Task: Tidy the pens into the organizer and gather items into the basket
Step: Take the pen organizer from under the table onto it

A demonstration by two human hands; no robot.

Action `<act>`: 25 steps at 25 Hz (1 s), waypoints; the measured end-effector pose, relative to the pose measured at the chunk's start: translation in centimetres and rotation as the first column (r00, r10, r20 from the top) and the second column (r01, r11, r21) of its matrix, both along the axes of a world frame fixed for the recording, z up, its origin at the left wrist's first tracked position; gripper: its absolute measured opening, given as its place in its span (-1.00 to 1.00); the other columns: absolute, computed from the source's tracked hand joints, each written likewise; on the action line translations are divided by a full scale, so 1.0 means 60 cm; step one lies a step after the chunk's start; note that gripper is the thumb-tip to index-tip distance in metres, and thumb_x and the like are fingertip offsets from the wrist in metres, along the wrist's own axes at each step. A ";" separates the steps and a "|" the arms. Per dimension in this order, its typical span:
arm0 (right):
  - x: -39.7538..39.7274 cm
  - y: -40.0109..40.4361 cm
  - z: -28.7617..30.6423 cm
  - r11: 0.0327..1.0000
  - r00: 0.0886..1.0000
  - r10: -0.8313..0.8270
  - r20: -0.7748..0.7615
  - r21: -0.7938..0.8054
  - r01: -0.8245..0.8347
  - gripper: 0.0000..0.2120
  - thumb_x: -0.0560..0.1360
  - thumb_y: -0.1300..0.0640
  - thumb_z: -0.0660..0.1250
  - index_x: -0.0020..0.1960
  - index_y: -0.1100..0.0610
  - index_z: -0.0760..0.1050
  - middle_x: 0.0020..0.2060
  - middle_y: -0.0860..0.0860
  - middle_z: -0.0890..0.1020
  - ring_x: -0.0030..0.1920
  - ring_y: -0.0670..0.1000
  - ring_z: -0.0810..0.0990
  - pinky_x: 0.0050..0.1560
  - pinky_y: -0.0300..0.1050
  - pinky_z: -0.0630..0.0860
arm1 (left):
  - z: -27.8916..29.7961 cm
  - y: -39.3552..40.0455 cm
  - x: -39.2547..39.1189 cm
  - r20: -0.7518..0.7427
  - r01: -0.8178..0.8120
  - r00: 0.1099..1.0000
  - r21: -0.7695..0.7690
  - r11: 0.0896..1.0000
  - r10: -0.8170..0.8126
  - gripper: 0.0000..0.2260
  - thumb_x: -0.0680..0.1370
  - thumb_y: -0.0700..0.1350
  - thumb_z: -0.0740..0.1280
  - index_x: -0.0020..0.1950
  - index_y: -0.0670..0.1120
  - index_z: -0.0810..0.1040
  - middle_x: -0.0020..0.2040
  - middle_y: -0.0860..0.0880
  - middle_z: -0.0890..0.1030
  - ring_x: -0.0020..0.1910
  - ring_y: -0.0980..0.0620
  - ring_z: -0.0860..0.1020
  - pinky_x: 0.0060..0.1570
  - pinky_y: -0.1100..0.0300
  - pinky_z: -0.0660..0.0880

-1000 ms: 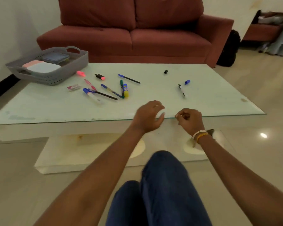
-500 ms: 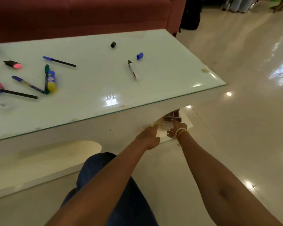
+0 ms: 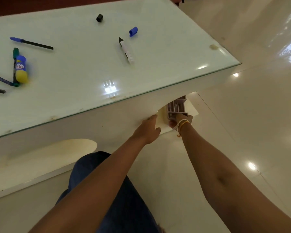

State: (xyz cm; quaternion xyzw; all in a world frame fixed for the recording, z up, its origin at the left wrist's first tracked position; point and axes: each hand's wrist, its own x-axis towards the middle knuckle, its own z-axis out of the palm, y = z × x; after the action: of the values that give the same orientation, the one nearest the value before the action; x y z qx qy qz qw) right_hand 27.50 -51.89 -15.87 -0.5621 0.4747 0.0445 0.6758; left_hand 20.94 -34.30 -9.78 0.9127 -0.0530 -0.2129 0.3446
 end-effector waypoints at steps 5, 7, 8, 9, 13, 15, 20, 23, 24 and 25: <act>-0.091 -0.039 0.020 0.974 0.962 0.210 -0.175 -0.052 -0.222 -0.73 0.42 0.30 0.20 0.10 0.23 0.49 -0.18 0.19 0.55 -0.36 0.13 0.52 -0.38 0.05 0.58 | 0.006 -0.027 -0.016 -0.165 -0.105 0.981 -0.016 0.994 0.101 -0.39 0.57 -0.05 0.23 0.54 -0.15 0.05 0.43 -0.23 0.35 0.34 -0.21 0.40 0.17 0.08 0.39; -0.119 -0.065 0.039 0.951 0.934 0.289 -0.210 -0.054 -0.306 -0.77 0.37 0.37 0.15 -0.05 0.24 0.50 -0.26 0.14 0.48 -0.33 0.11 0.45 -0.37 0.06 0.60 | 0.008 -0.036 -0.028 -0.241 -0.174 0.957 -0.040 0.984 0.160 -0.34 0.57 -0.03 0.24 0.55 -0.14 -0.03 0.46 -0.21 0.32 0.35 -0.21 0.39 0.17 0.07 0.40; -0.130 -0.078 0.053 0.929 0.916 0.338 -0.215 -0.083 -0.362 -0.82 0.36 0.38 0.13 -0.13 0.25 0.48 -0.27 0.13 0.45 -0.30 0.13 0.44 -0.37 0.07 0.60 | 0.010 -0.039 -0.035 -0.276 -0.190 0.946 -0.041 0.981 0.172 -0.33 0.56 -0.02 0.25 0.55 -0.12 -0.04 0.46 -0.19 0.31 0.35 -0.21 0.39 0.18 0.04 0.42; -0.141 -0.090 0.066 0.900 0.893 0.392 -0.219 -0.108 -0.422 -0.85 0.36 0.39 0.13 -0.20 0.25 0.44 -0.29 0.13 0.44 -0.30 0.13 0.43 -0.40 0.06 0.60 | 0.012 -0.043 -0.046 -0.318 -0.182 0.934 -0.039 0.983 0.160 -0.34 0.55 -0.01 0.25 0.55 -0.10 -0.01 0.45 -0.16 0.31 0.33 -0.21 0.40 0.18 0.01 0.46; -0.171 -0.110 0.117 0.755 0.779 0.592 -0.207 -0.196 -0.626 -0.85 0.30 0.39 0.13 -0.37 0.21 0.40 -0.42 0.11 0.44 -0.42 0.11 0.43 -0.41 -0.09 0.57 | 0.049 -0.031 -0.089 -0.579 -0.271 0.814 -0.299 0.915 0.052 -0.51 0.41 -0.05 0.27 0.32 -0.10 0.33 0.28 -0.18 0.40 0.17 -0.24 0.47 0.14 -0.25 0.50; -0.179 -0.105 0.149 0.699 0.728 0.660 -0.186 -0.203 -0.685 -0.86 0.32 0.37 0.14 -0.35 0.20 0.40 -0.50 0.05 0.36 -0.48 0.07 0.33 -0.39 -0.08 0.60 | 0.072 -0.010 -0.109 -0.641 -0.396 0.766 -0.412 0.820 0.048 -0.47 0.27 -0.06 0.23 0.25 -0.11 0.41 0.23 -0.22 0.42 0.14 -0.30 0.49 0.10 -0.33 0.48; -0.172 -0.068 0.257 0.477 0.488 0.863 -0.134 -0.103 -0.873 -0.87 0.43 0.30 0.15 -0.22 0.17 0.44 -0.38 0.08 0.38 -0.50 -0.04 0.24 -0.27 -0.04 0.66 | 0.141 0.073 -0.129 -0.687 -0.418 0.726 -0.470 0.777 -0.025 -0.39 0.30 0.07 0.24 0.31 -0.14 0.39 0.15 -0.29 0.52 0.11 -0.36 0.54 0.14 -0.36 0.42; -0.158 -0.017 0.333 0.228 0.239 0.958 -0.160 -0.082 -0.970 -0.85 0.49 0.30 0.17 -0.18 0.13 0.45 -0.49 0.05 0.47 -0.57 -0.09 0.34 -0.32 -0.11 0.65 | 0.196 0.143 -0.137 -0.671 -0.308 0.732 -0.481 0.821 -0.119 -0.24 0.20 0.01 0.37 0.38 -0.14 0.34 0.21 -0.32 0.49 0.11 -0.36 0.55 0.19 -0.31 0.42; -0.156 0.008 0.356 0.164 0.177 0.972 -0.157 -0.092 -0.982 -0.84 0.50 0.30 0.17 -0.18 0.11 0.45 -0.53 0.03 0.48 -0.58 -0.11 0.36 -0.32 -0.12 0.65 | 0.215 0.170 -0.142 -0.660 -0.287 0.740 -0.485 0.826 -0.131 -0.21 0.20 0.01 0.36 0.42 -0.14 0.33 0.24 -0.31 0.48 0.14 -0.37 0.54 0.20 -0.31 0.41; -0.148 0.033 0.375 0.120 0.134 0.980 -0.148 -0.106 -0.987 -0.83 0.51 0.30 0.17 -0.19 0.10 0.45 -0.54 0.03 0.49 -0.58 -0.11 0.37 -0.33 -0.12 0.65 | 0.232 0.196 -0.146 -0.650 -0.270 0.746 -0.493 0.827 -0.144 -0.24 0.24 0.01 0.32 0.43 -0.14 0.33 0.25 -0.31 0.49 0.17 -0.37 0.52 0.22 -0.29 0.40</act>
State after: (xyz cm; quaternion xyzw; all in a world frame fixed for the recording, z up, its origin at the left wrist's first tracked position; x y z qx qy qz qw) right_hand 18.63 -49.89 6.64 -0.7917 0.0035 0.4471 0.4163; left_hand 12.20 -22.52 4.15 0.6359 0.0452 -0.4849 0.5987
